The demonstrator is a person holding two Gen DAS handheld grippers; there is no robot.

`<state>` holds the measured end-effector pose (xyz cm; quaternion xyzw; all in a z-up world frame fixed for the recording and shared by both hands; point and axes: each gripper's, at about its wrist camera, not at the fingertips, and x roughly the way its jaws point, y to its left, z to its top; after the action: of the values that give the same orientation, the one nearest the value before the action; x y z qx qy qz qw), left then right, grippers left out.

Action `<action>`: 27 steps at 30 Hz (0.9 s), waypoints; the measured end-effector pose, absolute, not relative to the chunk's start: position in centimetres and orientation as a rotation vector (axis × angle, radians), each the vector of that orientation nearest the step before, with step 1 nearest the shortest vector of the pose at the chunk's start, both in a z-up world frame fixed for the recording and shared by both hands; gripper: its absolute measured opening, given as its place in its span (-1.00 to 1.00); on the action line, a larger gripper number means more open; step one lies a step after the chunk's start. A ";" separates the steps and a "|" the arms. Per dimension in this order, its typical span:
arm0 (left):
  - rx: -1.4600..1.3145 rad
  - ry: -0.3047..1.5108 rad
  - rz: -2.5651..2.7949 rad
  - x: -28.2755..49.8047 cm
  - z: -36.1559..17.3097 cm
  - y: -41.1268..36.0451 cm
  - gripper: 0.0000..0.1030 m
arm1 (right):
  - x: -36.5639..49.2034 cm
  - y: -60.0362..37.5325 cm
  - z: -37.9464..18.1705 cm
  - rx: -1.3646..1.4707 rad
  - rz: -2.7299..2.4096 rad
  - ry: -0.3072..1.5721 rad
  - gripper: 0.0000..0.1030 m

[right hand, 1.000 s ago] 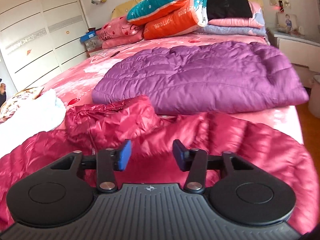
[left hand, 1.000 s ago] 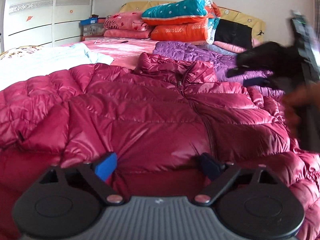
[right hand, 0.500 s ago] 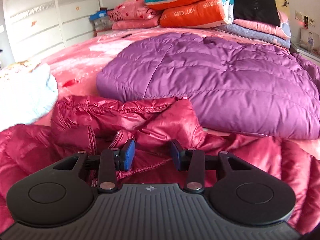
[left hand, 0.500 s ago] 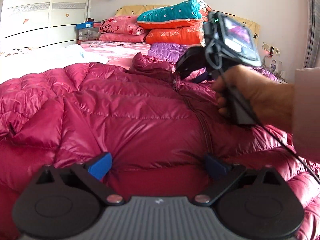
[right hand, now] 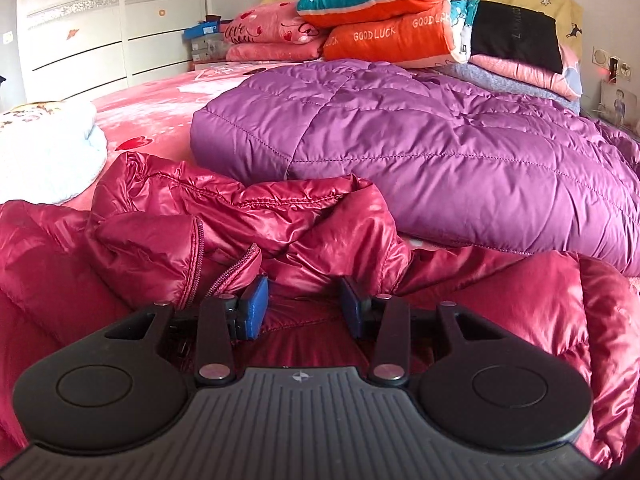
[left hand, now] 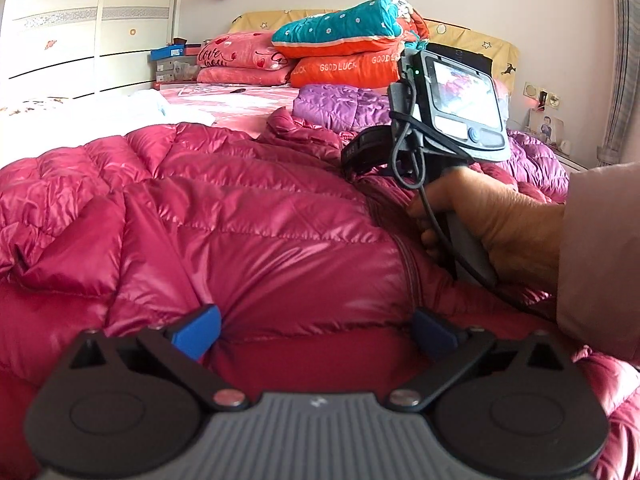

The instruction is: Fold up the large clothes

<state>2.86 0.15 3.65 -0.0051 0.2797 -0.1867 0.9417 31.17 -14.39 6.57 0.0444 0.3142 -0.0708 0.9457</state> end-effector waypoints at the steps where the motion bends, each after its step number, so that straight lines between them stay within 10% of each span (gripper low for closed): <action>1: -0.011 0.571 -0.381 3.0 3.7 0.2 0.98 | 31.1 -14.3 6.6 0.088 -0.147 0.640 0.01; 7: -0.003 0.563 -0.377 3.1 3.6 0.1 0.98 | 31.3 -15.3 7.4 0.120 -0.166 0.656 0.44; 9: 0.002 0.561 -0.375 3.1 3.5 0.1 0.98 | 31.1 -15.9 7.9 0.144 -0.191 0.666 1.00; 27: 0.048 0.555 -0.362 3.1 3.4 -0.8 0.99 | 14.3 -21.5 16.6 0.335 -0.361 0.476 1.00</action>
<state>3.09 -0.75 3.37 0.0233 0.2722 -0.1776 0.9454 14.25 -21.46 16.56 0.1642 0.2332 -0.1768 0.9420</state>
